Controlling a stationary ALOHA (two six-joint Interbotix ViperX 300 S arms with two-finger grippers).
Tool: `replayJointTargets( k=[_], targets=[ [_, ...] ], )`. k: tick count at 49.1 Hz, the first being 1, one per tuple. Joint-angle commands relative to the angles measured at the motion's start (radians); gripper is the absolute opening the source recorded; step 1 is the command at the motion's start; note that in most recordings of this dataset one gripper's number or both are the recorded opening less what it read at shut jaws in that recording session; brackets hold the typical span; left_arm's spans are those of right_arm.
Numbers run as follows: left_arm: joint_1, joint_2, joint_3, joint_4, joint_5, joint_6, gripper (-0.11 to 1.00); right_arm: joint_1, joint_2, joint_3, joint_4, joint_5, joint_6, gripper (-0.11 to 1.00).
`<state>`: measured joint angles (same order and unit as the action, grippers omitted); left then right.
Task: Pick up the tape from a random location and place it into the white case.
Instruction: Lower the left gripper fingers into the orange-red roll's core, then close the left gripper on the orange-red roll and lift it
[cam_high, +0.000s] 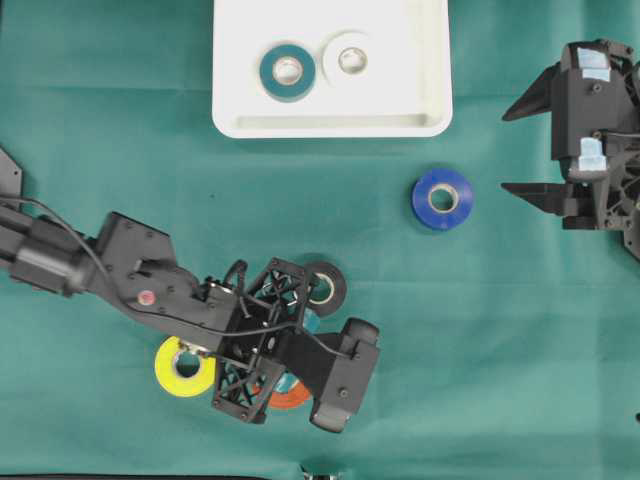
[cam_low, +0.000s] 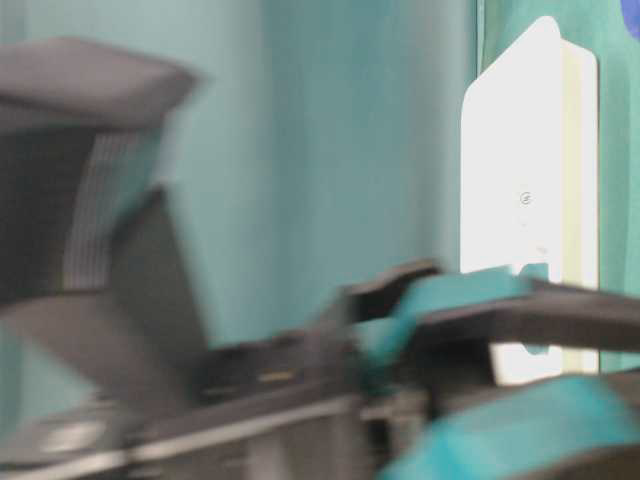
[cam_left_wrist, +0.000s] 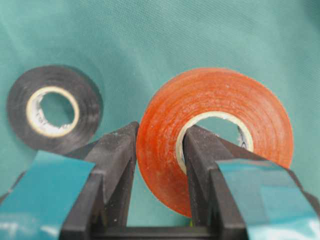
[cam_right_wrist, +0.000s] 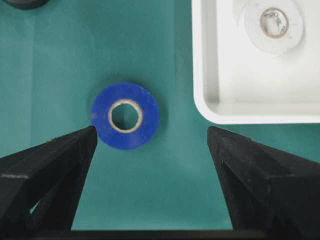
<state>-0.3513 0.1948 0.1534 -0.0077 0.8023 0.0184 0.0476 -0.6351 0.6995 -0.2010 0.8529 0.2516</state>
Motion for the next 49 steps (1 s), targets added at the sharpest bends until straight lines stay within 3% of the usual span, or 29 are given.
replayJointTargets(
  k=[1, 49],
  targets=[
    [-0.003, -0.061, -0.055, 0.002, 0.055, -0.002, 0.24, 0.002, -0.005, -0.017, -0.002, -0.003, 0.002, 0.88],
    [-0.058, -0.186, -0.313, 0.002, 0.336, -0.002, 0.24, 0.002, -0.005, -0.017, 0.0, -0.003, 0.0, 0.88]
  ],
)
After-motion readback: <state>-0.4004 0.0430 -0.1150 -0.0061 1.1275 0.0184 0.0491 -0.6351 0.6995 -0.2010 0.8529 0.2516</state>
